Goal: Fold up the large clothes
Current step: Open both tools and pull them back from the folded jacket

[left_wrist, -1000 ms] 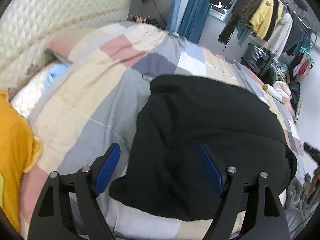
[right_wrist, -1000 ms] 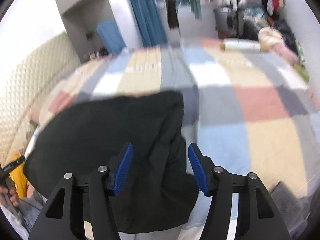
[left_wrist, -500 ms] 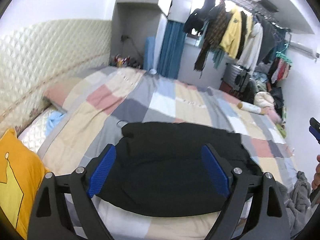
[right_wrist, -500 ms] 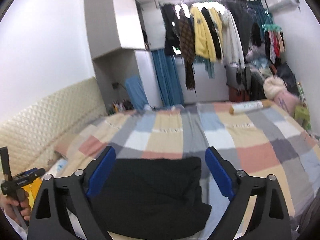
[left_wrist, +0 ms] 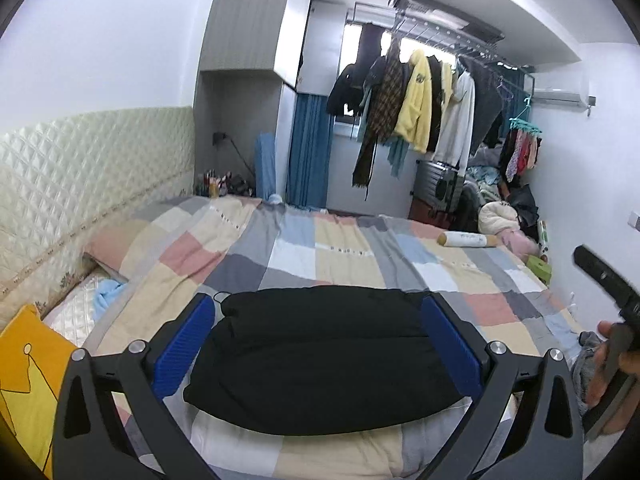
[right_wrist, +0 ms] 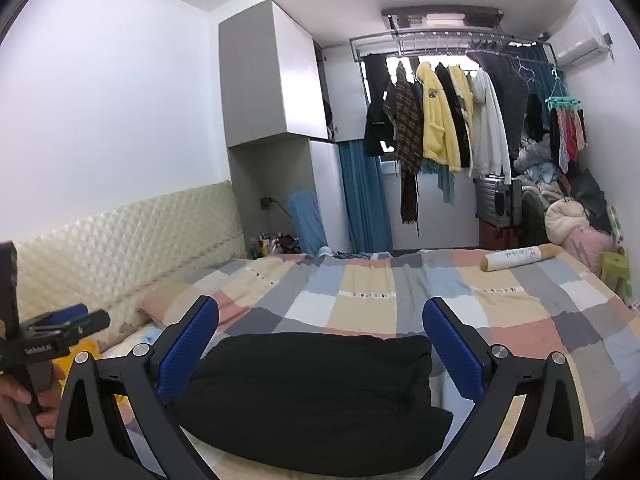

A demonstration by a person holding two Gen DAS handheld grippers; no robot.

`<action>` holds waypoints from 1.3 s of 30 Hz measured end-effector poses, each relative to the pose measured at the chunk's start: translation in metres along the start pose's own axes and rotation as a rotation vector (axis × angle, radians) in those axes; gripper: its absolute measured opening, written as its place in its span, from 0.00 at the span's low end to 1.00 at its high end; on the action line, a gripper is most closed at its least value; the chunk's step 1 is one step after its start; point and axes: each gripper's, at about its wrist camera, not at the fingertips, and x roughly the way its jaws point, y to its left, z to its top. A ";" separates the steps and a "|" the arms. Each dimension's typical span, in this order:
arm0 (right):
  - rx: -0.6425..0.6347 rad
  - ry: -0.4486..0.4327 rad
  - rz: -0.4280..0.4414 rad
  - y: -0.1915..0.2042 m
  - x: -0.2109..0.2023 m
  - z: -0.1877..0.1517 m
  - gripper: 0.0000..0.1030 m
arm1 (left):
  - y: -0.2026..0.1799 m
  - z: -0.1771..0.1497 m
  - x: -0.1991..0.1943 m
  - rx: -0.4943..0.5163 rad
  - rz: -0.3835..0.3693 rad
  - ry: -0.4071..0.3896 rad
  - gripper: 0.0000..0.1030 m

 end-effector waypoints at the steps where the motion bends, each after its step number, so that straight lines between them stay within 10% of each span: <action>1: 0.002 -0.004 0.004 0.003 -0.003 -0.003 1.00 | -0.002 -0.001 -0.003 0.004 -0.003 -0.007 1.00; 39: -0.001 0.233 -0.068 0.039 0.005 -0.116 1.00 | -0.009 -0.075 0.003 -0.039 0.072 0.132 1.00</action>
